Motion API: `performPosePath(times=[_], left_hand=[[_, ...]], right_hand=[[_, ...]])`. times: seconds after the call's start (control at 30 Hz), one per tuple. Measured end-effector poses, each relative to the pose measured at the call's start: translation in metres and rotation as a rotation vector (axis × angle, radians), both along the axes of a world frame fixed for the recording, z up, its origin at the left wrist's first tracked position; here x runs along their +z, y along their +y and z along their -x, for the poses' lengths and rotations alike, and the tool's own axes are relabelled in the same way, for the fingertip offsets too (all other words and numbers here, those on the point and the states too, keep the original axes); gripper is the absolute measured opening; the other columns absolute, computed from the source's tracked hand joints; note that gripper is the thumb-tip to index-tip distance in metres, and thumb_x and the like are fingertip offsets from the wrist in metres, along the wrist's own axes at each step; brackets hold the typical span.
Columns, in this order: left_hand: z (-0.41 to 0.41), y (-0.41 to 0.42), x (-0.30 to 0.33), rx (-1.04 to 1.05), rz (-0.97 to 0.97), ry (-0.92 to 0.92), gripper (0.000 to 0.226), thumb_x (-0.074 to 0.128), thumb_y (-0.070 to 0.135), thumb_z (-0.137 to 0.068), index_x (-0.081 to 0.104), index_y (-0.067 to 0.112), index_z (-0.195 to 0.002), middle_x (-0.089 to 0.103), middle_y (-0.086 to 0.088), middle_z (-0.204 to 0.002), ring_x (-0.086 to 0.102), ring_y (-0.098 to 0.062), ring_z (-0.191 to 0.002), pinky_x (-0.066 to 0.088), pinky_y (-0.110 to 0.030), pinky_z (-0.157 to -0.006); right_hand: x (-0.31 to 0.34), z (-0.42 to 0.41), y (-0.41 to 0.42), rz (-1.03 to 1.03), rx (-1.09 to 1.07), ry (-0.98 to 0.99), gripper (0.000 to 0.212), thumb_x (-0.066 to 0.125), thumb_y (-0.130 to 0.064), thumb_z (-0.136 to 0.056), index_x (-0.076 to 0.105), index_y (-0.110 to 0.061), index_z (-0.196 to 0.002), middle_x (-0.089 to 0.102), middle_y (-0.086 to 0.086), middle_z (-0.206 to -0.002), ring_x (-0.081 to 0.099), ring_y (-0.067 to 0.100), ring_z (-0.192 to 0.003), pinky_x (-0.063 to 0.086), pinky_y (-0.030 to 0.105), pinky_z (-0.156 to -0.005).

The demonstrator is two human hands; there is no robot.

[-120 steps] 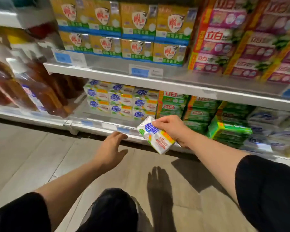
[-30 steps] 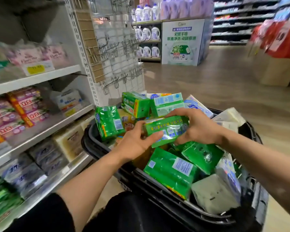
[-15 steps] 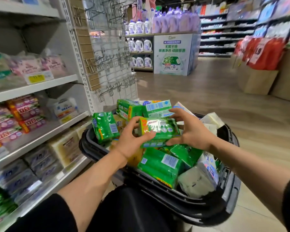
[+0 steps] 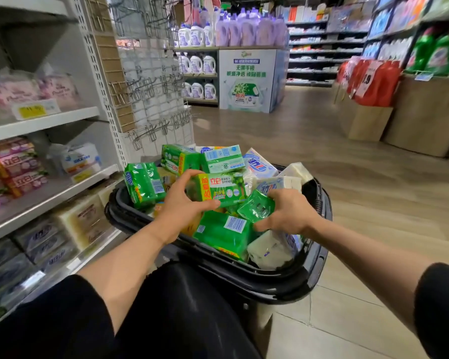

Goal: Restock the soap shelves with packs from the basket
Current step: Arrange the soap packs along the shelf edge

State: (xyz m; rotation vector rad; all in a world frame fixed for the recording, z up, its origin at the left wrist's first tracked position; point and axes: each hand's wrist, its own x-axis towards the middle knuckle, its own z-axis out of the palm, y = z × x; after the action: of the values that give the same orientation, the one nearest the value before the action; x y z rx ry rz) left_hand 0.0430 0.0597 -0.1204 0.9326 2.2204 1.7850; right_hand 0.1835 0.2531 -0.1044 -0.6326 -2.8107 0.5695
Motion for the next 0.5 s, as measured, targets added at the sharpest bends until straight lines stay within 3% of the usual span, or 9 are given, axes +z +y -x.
performPosePath(times=[0.07,0.13,0.23,0.33,0.4,0.5], left_hand=[[-0.003,-0.003,0.001,0.036,-0.052,-0.015,0.056,0.089,0.009,-0.063,0.059,0.039,-0.100,0.066,0.003,-0.109,0.061,-0.021,-0.108,0.051,-0.045,-0.093],[-0.004,-0.010,0.005,0.085,-0.107,-0.016,0.054,0.086,0.003,-0.066,0.059,0.034,-0.102,0.063,0.010,-0.105,0.061,-0.017,-0.101,0.054,-0.036,-0.084],[0.003,-0.033,0.015,0.159,-0.189,-0.006,0.054,0.084,0.002,-0.068,0.059,0.036,-0.102,0.061,0.008,-0.106,0.063,-0.016,-0.096,0.056,-0.036,-0.082],[0.009,-0.068,0.028,0.240,-0.258,0.002,0.054,0.085,0.007,-0.066,0.062,0.050,-0.089,0.066,0.002,-0.108,0.062,-0.026,-0.109,0.052,-0.046,-0.093],[0.010,-0.095,0.034,0.267,-0.302,-0.004,0.050,0.086,0.008,-0.063,0.063,0.036,-0.098,0.069,-0.003,-0.106,0.065,-0.025,-0.104,0.055,-0.042,-0.089],[0.006,-0.146,0.037,0.342,-0.311,0.034,0.053,0.083,0.002,-0.062,0.061,0.015,-0.108,0.070,0.000,-0.099,0.069,-0.010,-0.087,0.058,-0.024,-0.076]], right_hand=[[0.002,-0.001,0.000,0.048,-0.048,0.119,0.034,0.082,-0.040,-0.058,0.055,-0.021,-0.061,0.052,-0.011,-0.050,0.051,0.005,-0.054,0.038,0.020,-0.049],[0.014,-0.006,0.005,0.326,-0.088,0.282,0.020,0.083,-0.026,-0.065,0.064,-0.019,-0.063,0.058,-0.013,-0.046,0.054,0.000,-0.047,0.052,0.022,-0.054],[0.047,-0.008,0.001,0.737,-0.040,0.410,0.008,0.071,-0.008,-0.080,0.067,-0.002,-0.083,0.073,0.014,-0.080,0.071,0.025,-0.073,0.060,0.042,-0.074],[0.071,0.003,-0.020,0.879,0.033,0.451,0.011,0.062,-0.004,-0.084,0.060,0.000,-0.094,0.070,0.025,-0.090,0.069,0.032,-0.076,0.060,0.041,-0.072],[0.078,0.016,-0.041,0.934,0.087,0.449,0.017,0.064,-0.003,-0.083,0.055,-0.002,-0.098,0.068,0.025,-0.089,0.067,0.031,-0.074,0.060,0.041,-0.070],[0.076,0.044,-0.086,0.966,0.173,0.380,0.031,0.071,-0.005,-0.080,0.052,-0.004,-0.105,0.066,0.022,-0.089,0.063,0.032,-0.074,0.060,0.047,-0.072]])
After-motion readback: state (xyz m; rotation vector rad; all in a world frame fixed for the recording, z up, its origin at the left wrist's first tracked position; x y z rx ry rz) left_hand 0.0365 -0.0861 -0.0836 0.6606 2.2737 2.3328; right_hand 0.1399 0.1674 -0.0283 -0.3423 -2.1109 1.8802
